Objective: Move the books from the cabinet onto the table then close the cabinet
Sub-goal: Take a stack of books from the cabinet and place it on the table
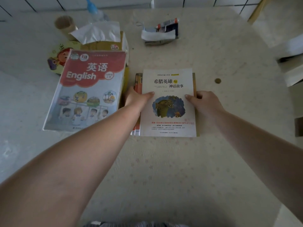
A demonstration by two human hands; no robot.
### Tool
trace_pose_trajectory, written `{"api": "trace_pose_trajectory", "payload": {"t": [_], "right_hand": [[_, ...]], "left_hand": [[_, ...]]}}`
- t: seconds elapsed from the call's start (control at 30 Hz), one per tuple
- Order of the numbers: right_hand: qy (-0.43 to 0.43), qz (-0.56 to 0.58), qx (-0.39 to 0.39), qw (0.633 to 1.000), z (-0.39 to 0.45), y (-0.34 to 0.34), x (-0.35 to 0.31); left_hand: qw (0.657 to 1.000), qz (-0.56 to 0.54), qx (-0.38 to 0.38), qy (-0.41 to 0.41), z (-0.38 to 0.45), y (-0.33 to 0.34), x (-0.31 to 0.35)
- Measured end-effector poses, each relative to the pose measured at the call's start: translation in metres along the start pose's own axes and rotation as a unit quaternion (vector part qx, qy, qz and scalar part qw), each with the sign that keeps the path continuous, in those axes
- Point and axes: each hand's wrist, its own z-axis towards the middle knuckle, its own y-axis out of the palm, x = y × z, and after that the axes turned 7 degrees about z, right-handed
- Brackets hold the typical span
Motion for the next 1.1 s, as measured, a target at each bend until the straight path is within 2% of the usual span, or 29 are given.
{"api": "trace_pose_trajectory", "payload": {"t": [0.17, 0.23, 0.33, 0.43, 0.63, 0.77, 0.97, 1.1], "right_hand": [[0.028, 0.044, -0.007, 0.999, -0.014, 0.006, 0.0], [0.044, 0.006, -0.008, 0.999, -0.023, 0.008, 0.0], [0.03, -0.019, -0.04, 0.999, -0.047, 0.008, 0.0], [-0.001, -0.017, -0.053, 0.998, -0.067, 0.006, 0.008], [-0.024, 0.045, -0.053, 0.997, -0.111, -0.002, 0.027], [-0.03, 0.116, -0.05, 0.992, -0.149, 0.007, 0.048], [0.018, 0.168, -0.033, 0.985, -0.212, 0.036, 0.082], [0.026, 0.209, 0.024, 0.977, -0.269, 0.065, 0.097]], "left_hand": [[0.994, 0.06, 0.031, 0.084, -0.019, -0.005, -0.004], [0.99, 0.087, 0.038, 0.108, -0.027, -0.005, -0.003], [0.978, 0.128, 0.043, 0.16, -0.05, -0.001, -0.003], [0.972, 0.109, 0.011, 0.209, -0.076, 0.004, -0.006], [0.989, 0.041, -0.055, 0.129, -0.105, 0.004, -0.045], [0.989, -0.019, -0.129, 0.063, -0.127, 0.001, -0.081], [0.975, -0.012, -0.2, 0.093, -0.16, -0.006, -0.124], [0.958, 0.023, -0.261, 0.118, -0.184, -0.015, -0.153]]}}
